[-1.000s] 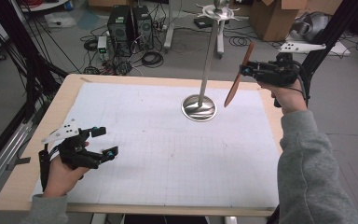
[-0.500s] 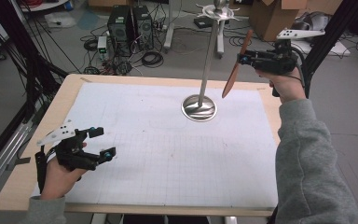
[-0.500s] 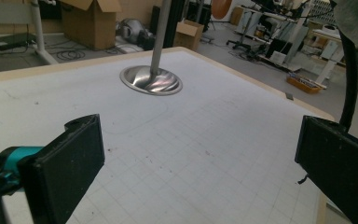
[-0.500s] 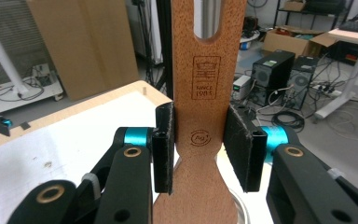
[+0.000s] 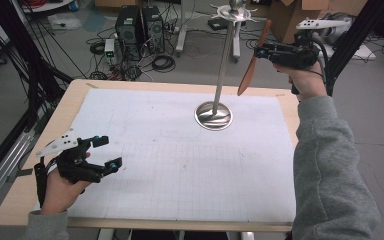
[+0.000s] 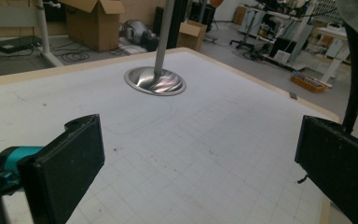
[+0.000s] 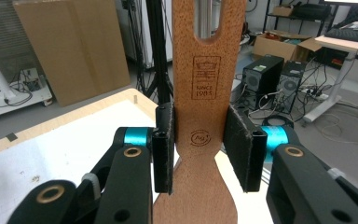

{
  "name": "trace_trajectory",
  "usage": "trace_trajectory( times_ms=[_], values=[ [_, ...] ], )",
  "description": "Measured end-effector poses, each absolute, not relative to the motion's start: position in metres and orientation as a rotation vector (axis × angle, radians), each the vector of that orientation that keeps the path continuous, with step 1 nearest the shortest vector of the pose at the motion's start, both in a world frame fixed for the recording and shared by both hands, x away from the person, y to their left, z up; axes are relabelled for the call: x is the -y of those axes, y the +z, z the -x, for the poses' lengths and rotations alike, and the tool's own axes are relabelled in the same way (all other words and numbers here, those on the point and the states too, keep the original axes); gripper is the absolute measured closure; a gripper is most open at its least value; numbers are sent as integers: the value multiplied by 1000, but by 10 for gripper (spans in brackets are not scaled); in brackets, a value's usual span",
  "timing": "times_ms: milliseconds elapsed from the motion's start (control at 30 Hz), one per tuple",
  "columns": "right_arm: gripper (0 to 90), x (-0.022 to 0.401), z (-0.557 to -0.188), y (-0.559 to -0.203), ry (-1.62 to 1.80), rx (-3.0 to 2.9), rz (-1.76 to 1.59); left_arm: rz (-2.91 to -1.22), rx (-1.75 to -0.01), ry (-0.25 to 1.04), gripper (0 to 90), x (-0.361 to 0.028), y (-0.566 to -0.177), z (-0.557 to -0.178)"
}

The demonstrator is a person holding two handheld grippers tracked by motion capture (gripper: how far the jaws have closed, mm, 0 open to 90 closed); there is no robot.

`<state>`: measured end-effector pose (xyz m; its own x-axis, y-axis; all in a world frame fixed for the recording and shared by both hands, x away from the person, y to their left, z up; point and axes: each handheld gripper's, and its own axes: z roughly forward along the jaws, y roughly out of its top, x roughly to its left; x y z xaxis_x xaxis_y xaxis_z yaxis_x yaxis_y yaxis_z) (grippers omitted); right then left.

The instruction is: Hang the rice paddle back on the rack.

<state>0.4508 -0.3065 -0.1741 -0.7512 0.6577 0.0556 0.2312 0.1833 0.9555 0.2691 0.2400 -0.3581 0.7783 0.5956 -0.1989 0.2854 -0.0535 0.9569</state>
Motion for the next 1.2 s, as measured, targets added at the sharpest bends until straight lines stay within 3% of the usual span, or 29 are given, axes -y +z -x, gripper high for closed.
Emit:
trace_trajectory(
  times_ms=[233,1200],
  values=[
    [650,307,-457,-170,1593,-2066,-878,-1655,-733,343,17,-244,-359,-267],
    [650,286,-473,-173,1601,-2076,-889,-1642,-763,344,17,-255,-359,-266]
  ],
)
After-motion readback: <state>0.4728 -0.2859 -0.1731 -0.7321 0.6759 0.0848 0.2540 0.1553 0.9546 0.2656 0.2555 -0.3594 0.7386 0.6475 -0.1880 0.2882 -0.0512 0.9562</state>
